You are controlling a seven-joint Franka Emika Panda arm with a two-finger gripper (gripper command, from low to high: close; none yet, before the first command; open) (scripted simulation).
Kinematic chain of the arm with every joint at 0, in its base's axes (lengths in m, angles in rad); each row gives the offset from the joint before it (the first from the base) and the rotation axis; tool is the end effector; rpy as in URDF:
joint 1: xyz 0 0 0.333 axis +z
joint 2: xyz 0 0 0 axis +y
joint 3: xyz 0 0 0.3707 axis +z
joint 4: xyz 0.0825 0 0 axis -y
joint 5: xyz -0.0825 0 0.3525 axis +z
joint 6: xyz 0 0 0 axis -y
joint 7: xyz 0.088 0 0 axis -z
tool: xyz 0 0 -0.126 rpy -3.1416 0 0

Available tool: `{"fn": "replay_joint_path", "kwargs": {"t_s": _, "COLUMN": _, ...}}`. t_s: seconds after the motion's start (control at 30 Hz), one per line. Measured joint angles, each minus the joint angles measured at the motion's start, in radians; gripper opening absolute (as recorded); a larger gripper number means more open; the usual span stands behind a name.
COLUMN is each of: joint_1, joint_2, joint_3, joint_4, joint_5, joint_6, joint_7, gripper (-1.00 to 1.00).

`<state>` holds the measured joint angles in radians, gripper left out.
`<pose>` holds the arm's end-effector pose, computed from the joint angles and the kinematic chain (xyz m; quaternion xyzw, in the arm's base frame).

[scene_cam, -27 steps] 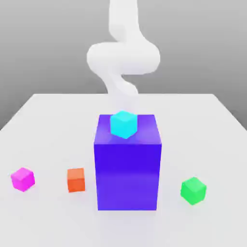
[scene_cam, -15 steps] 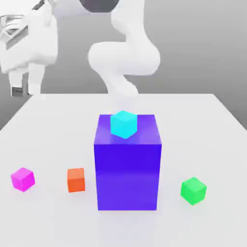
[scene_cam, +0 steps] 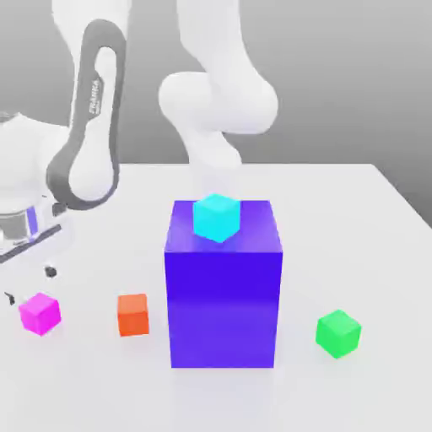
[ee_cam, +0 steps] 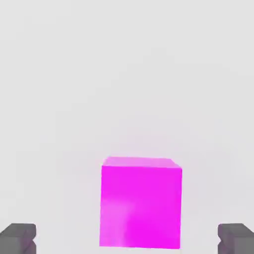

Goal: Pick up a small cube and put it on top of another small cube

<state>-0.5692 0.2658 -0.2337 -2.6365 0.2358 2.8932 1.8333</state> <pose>0.2851 -0.3183 0.2229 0.1419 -0.9899 0.0028 0.0001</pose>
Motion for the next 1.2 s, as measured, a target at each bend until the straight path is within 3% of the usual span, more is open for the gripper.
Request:
{"fn": "replay_joint_path", "kwargs": {"t_s": 0.07, "joint_1": -0.052, "joint_2": 0.069, "joint_3": 0.061, "joint_4": 0.015, "joint_5": 0.046, "joint_6": 0.054, "joint_7": -0.033, "gripper": 0.0}}
{"fn": "replay_joint_path", "kwargs": {"t_s": 0.1, "joint_1": -0.07, "joint_2": 0.092, "joint_3": 0.082, "joint_4": 0.019, "joint_5": 0.059, "joint_6": 0.072, "joint_7": -0.043, "gripper": -1.0}}
{"fn": "replay_joint_path", "kwargs": {"t_s": 0.33, "joint_1": -0.073, "joint_2": 0.091, "joint_3": 0.084, "joint_4": 0.019, "joint_5": 0.054, "joint_6": 0.073, "joint_7": -0.039, "gripper": -1.0}}
{"fn": "replay_joint_path", "kwargs": {"t_s": 0.57, "joint_1": 0.011, "joint_2": -0.111, "joint_3": -0.012, "joint_4": -0.009, "joint_5": -0.11, "joint_6": -0.077, "joint_7": 0.067, "gripper": -1.0}}
{"fn": "replay_joint_path", "kwargs": {"t_s": 0.77, "joint_1": 0.157, "joint_2": -0.159, "joint_3": 0.168, "joint_4": 0.071, "joint_5": -0.088, "joint_6": -0.094, "joint_7": -0.016, "gripper": -1.0}}
{"fn": "replay_joint_path", "kwargs": {"t_s": 1.03, "joint_1": 0.511, "joint_2": -0.235, "joint_3": 0.383, "joint_4": 0.131, "joint_5": -0.027, "joint_6": -0.127, "joint_7": -0.084, "gripper": -1.0}}
{"fn": "replay_joint_path", "kwargs": {"t_s": 1.2, "joint_1": 0.738, "joint_2": -0.293, "joint_3": 0.464, "joint_4": 0.089, "joint_5": -0.033, "joint_6": -0.16, "joint_7": -0.009, "gripper": -1.0}}
